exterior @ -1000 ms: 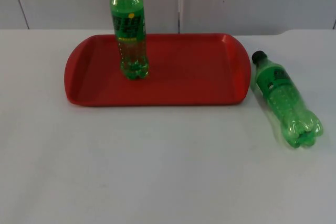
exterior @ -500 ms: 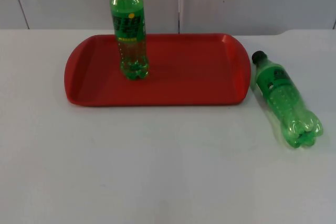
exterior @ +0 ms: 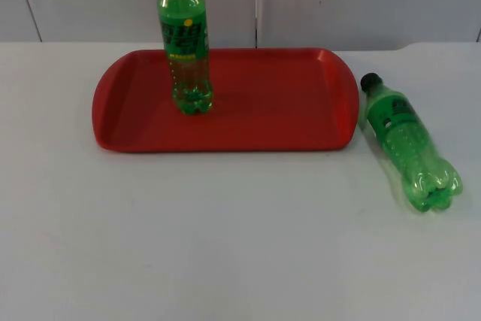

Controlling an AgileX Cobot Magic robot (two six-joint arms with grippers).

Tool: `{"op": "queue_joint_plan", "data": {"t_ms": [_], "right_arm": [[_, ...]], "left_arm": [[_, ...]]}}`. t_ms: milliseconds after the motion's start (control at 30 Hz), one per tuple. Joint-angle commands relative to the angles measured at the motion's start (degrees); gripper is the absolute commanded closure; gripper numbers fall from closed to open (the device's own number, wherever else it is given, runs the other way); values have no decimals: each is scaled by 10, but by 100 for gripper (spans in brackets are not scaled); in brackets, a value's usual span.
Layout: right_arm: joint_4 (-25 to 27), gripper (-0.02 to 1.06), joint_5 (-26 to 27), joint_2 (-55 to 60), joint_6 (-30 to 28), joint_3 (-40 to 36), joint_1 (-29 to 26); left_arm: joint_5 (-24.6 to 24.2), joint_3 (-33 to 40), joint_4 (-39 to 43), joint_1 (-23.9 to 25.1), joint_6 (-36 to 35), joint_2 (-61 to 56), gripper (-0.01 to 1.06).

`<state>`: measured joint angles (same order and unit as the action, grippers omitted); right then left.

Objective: Place the bottle upright on the tray.

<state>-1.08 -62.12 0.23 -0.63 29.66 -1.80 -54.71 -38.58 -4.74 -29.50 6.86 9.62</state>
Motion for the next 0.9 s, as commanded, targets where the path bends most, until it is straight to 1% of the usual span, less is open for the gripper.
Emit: {"op": "queue_joint_plan", "data": {"t_ms": [0, 100, 167, 233, 467, 600, 667, 733, 867], "right_arm": [[1, -1, 4, -2, -3, -1, -3], [1, -1, 4, -2, -3, -1, -3], [1, -1, 4, -2, -3, -1, -3], [1, -1, 4, -2, -3, -1, -3], [1, -1, 4, -2, -3, -1, -3], [1, -1, 4, -2, -3, -1, -3], [1, -1, 4, -2, -3, -1, -3], [1, -1, 4, -2, -3, -1, -3], [1, -1, 4, -2, -3, -1, -3]], "left_arm": [[-10, 7, -6, -3, 4, -20, 0], [-12, 22, -6, -3, 4, -47, 0], [-12, 58, -6, -3, 4, -87, 0], [-12, 87, -6, -3, 4, -96, 0], [-18, 86, -1, -3, 2, -96, 0], [-34, 86, 1, -3, 2, -96, 0], [-71, 86, 9, -3, 2, -96, 0], [-92, 90, 14, -3, 2, -96, 0], [-84, 93, 12, -3, -5, -96, 0]]}}
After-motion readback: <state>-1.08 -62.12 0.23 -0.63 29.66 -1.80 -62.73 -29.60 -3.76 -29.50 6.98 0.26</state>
